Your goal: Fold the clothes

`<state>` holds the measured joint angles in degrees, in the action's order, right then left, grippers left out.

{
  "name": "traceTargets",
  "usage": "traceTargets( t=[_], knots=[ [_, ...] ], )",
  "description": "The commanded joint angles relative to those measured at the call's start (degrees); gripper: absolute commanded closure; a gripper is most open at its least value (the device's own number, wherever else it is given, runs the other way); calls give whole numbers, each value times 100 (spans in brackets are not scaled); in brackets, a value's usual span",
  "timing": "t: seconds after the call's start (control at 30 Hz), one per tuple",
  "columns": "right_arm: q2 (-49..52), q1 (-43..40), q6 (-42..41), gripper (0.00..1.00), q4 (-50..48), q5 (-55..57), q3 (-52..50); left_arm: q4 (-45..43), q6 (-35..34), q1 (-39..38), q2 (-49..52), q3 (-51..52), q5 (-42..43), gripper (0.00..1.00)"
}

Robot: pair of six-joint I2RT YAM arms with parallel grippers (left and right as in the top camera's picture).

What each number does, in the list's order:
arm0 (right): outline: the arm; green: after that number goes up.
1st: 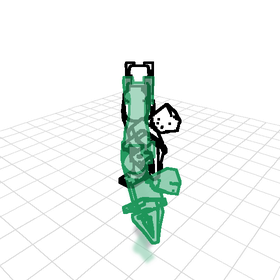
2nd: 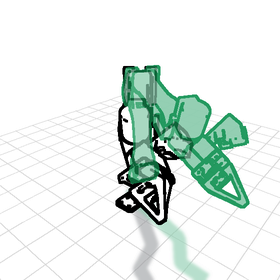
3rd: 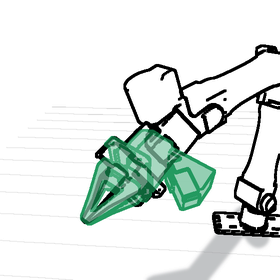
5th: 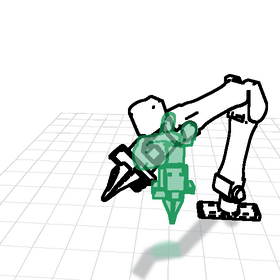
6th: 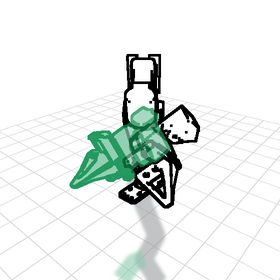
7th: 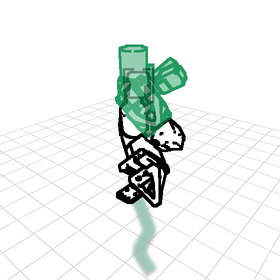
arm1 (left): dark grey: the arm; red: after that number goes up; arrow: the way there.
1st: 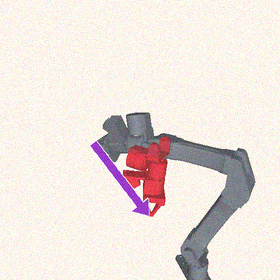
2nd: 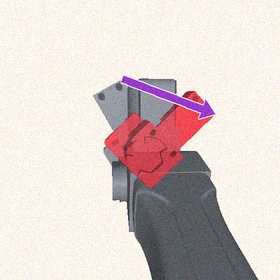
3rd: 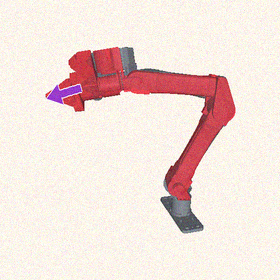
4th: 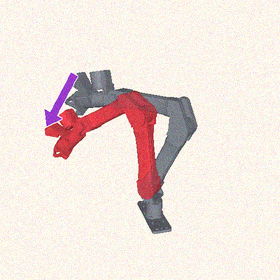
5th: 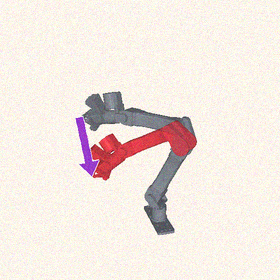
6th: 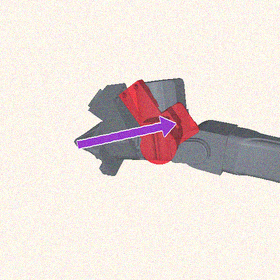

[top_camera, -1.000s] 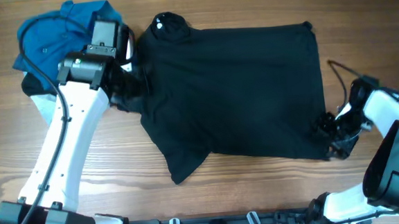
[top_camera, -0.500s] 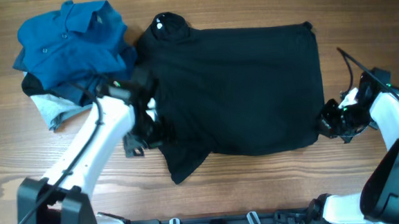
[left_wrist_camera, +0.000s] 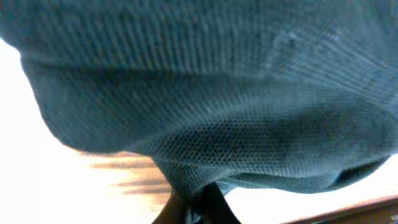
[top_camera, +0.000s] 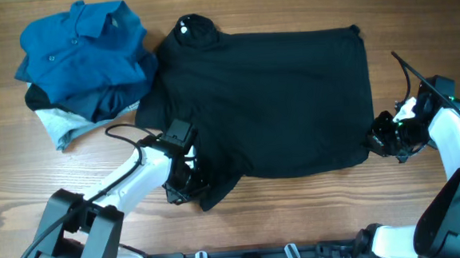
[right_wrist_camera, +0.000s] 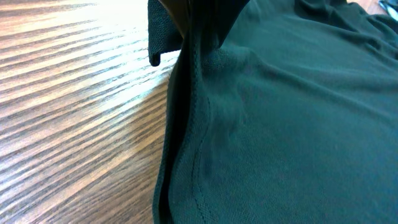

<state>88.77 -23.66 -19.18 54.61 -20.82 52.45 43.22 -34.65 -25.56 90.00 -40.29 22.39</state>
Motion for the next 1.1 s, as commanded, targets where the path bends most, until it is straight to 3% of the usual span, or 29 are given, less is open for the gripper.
traceTargets(
  t=[0.0,0.1,0.2,0.3,0.43,0.63,0.93,0.97,1.0,1.03,1.07],
  knots=[
    [-201,33,118,96,-9,-42,214,433,4,42,-72,-177,385,96],
    [-435,-59,98,96,391,179,614,1620,452,66,-459,-914,293,96],
    [-859,-271,103,96,1193,654,1051,2918,597,55,-1224,-1738,-442,96],
    [-1233,-297,273,96,1598,754,1115,3399,597,59,-1897,-2170,-988,96],
    [-1220,-232,262,95,1547,730,1108,3042,669,61,-2149,-2203,-1060,96],
    [-761,31,-68,94,507,708,1106,2024,942,175,-1344,-2203,-1633,96],
    [1088,85,-627,92,-1357,-105,1104,-960,1805,651,238,-2203,-1993,95],
    [1261,103,-809,83,-1532,-227,1104,-1257,1908,680,372,-2203,-1993,92],
    [1397,138,-785,64,-1700,-289,1104,-1405,1932,695,457,-2203,-2017,84],
    [1506,170,-774,40,-1814,-284,1104,-1578,1928,728,555,-2203,-2105,65],
    [1534,168,-748,36,-1814,-280,1104,-1631,1926,756,568,-2203,-2098,29]
  ],
)
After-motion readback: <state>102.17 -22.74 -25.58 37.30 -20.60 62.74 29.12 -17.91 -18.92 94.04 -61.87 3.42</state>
